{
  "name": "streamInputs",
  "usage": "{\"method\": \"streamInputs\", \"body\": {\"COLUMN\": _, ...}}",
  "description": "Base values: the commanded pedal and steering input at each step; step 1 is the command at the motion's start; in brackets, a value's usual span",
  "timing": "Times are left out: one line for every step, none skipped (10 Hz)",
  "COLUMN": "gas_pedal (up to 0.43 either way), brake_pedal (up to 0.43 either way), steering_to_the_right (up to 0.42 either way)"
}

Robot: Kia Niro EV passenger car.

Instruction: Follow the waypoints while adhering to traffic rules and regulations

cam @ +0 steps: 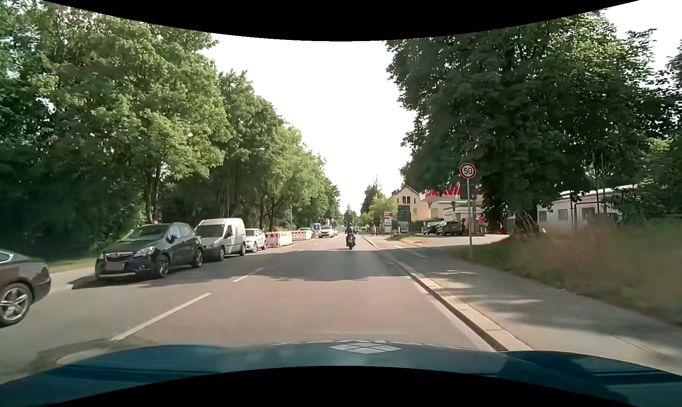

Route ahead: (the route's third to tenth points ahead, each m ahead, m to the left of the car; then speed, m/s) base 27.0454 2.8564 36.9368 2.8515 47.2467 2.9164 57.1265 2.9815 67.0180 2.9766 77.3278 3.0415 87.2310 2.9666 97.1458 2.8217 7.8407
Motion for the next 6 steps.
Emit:
{"method": "streamInputs", "body": {"gas_pedal": 0.209, "brake_pedal": 0.0, "steering_to_the_right": -0.002}}
{"method": "streamInputs", "body": {"gas_pedal": 0.209, "brake_pedal": 0.0, "steering_to_the_right": -0.002}}
{"method": "streamInputs", "body": {"gas_pedal": 0.209, "brake_pedal": 0.0, "steering_to_the_right": -0.002}}
{"method": "streamInputs", "body": {"gas_pedal": 0.24, "brake_pedal": 0.0, "steering_to_the_right": -0.002}}
{"method": "streamInputs", "body": {"gas_pedal": 0.268, "brake_pedal": 0.0, "steering_to_the_right": -0.002}}
{"method": "streamInputs", "body": {"gas_pedal": 0.28, "brake_pedal": 0.0, "steering_to_the_right": -0.003}}
